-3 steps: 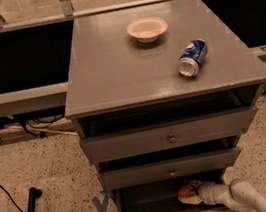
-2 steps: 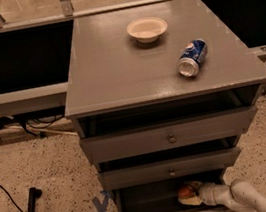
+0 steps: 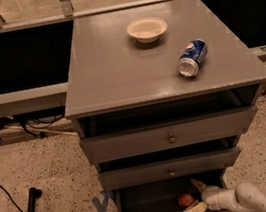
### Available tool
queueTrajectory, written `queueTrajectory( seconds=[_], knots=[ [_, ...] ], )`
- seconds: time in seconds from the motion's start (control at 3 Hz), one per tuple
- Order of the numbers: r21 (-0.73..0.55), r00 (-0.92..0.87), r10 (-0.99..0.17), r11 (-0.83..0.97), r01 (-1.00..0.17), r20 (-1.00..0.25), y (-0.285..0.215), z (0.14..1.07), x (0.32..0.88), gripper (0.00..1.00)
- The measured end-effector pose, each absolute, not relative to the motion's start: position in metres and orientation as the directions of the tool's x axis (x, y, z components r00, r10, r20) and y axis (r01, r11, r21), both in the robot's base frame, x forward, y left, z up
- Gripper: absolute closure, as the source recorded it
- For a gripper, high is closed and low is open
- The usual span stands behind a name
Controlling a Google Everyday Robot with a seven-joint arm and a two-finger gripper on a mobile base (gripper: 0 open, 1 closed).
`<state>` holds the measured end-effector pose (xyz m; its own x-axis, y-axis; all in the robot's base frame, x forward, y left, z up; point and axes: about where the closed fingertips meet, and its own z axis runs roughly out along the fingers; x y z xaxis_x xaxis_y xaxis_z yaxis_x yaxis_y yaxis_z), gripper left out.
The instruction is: Place apple into bottom drawer
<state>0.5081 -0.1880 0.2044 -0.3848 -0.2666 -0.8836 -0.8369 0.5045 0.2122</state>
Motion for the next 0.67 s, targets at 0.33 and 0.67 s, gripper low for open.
queueTrajectory(
  seconds=[0.33, 0.67],
  knots=[
    [0.221, -0.379, -0.254, 0.486, -0.845, -0.89, -0.188, 0.212, 0.493, 0.0],
    [0.209, -0.346, -0.223, 0.475, -0.855, -0.911, -0.192, 0.227, 0.471, 0.0]
  ],
)
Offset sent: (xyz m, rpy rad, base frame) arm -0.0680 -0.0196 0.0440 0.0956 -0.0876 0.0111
